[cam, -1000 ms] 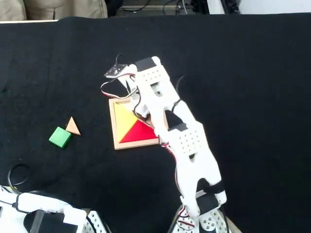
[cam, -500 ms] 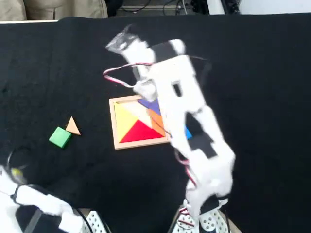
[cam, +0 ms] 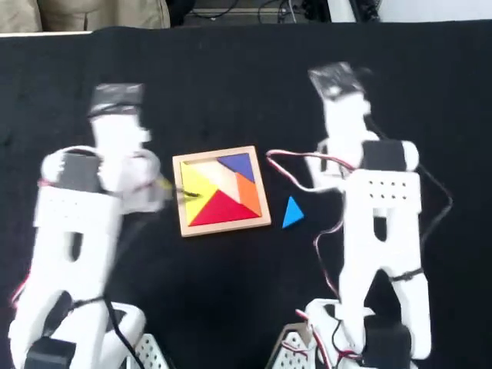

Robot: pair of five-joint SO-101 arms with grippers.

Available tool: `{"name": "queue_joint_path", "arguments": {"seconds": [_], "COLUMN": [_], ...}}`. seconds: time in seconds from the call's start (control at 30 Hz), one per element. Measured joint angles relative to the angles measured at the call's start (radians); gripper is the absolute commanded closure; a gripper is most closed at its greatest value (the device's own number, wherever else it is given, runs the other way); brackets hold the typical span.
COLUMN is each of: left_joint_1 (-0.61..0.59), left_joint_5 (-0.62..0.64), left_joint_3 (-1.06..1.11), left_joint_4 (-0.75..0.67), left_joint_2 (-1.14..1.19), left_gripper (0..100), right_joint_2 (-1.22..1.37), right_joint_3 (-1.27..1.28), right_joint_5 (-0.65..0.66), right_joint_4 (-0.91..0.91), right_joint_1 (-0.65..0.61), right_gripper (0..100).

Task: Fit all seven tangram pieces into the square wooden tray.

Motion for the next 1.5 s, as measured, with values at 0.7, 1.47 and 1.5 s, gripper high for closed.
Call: {"name": "queue_joint_path", "arguments": {"seconds": [0.7,1.47,1.5], "left_joint_1": [0.463,0.559,0.56], "left_joint_5": [0.535,0.394,0.394], "left_joint_3": [-0.091,-0.42,-0.427], "left_joint_4": [-0.482,-0.535,-0.532], "left_joint_2": [0.545,1.019,1.039], "left_gripper": [79,76,76], "right_joint_2": [0.0,0.298,0.298], "right_joint_3": [0.29,0.135,0.135], "right_joint_5": [-0.19,-0.233,-0.233], "right_joint_4": [-0.327,-0.376,-0.376], "right_joint_1": [0.508,0.539,0.539], "right_gripper": [98.7,98.8,98.8]}}
